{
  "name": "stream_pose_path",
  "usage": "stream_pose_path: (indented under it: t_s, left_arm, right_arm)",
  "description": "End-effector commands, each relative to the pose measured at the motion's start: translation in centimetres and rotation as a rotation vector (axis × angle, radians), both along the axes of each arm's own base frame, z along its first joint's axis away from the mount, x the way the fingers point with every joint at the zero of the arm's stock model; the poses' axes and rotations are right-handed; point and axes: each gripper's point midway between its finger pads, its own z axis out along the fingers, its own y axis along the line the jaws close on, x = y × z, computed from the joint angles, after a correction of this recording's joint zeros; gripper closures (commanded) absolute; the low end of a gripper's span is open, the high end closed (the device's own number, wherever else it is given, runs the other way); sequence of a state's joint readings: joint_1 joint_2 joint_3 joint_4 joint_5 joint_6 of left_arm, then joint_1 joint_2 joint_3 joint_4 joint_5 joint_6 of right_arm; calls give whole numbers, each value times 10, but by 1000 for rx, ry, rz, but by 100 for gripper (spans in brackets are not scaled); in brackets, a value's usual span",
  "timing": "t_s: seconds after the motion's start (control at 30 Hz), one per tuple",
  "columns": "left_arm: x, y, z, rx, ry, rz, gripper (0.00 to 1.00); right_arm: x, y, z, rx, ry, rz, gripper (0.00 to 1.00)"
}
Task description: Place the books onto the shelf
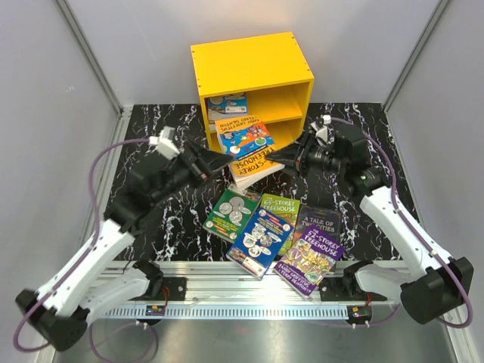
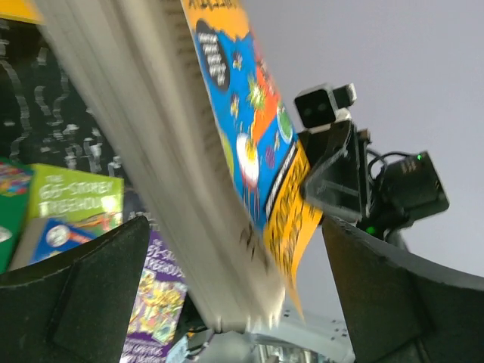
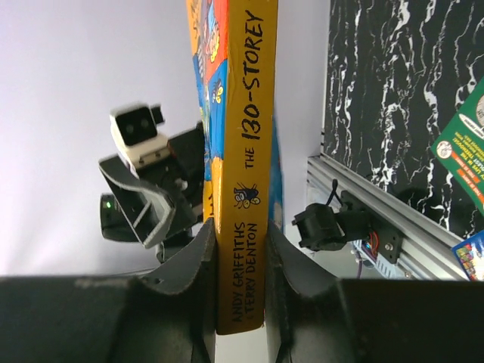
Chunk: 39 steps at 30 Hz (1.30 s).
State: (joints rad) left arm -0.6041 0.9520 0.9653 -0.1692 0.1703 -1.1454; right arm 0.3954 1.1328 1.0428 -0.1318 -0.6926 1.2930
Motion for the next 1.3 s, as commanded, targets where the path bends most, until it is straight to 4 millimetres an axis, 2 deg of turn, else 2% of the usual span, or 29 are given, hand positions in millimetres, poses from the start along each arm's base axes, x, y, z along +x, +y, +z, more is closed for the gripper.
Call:
stream_pose_path:
  t_s: [0.0,0.03,0.1,0.13,0.2,0.27,0.33,0.37,0.4,0.5,0.6,0.87,1.13,1.27]
  left_arm:
    - [-26,48,-20,102,-4,75,1]
    - [-29,57,-33,122,17,91,1]
    - [-36,76,-42,144,43,129,1]
    - [-41,86,-41,148,29,149,1]
    - [-50,94,-48,174,51,155,1]
    - [-58,100,-48,192,53,160,1]
    - [-62,102,-49,197,57,161,1]
    - [-64,104,-49,199,58,166,1]
    - [-65,104,-48,197,56,166,1]
    - [-70,106,-48,193,59,166,1]
    - [-74,108,-49,195,63,164,1]
    - [-77,106,-56,194,79,149,1]
    - [-74,102,-55,214,76,124,1]
    - [-74,101,-57,226,83,115,1]
  right_arm:
    - [9,0,30,-17,-139,13,100]
    - [12,1,31,-17,-144,13,100]
    - [24,2,28,-23,-133,5,100]
    - [28,5,29,-14,-135,8,100]
    - [41,8,26,-6,-121,5,100]
    - [50,12,34,22,-143,10,100]
    - [63,17,27,19,-120,10,100]
    - [68,18,37,35,-156,9,100]
    - [77,21,31,40,-133,8,100]
    - [90,24,42,84,-164,12,100]
    - [99,20,44,99,-170,6,100]
    - [124,-18,48,161,-164,-85,100]
    - [149,-18,42,195,-155,-104,100]
    - [163,-16,33,219,-147,-119,100]
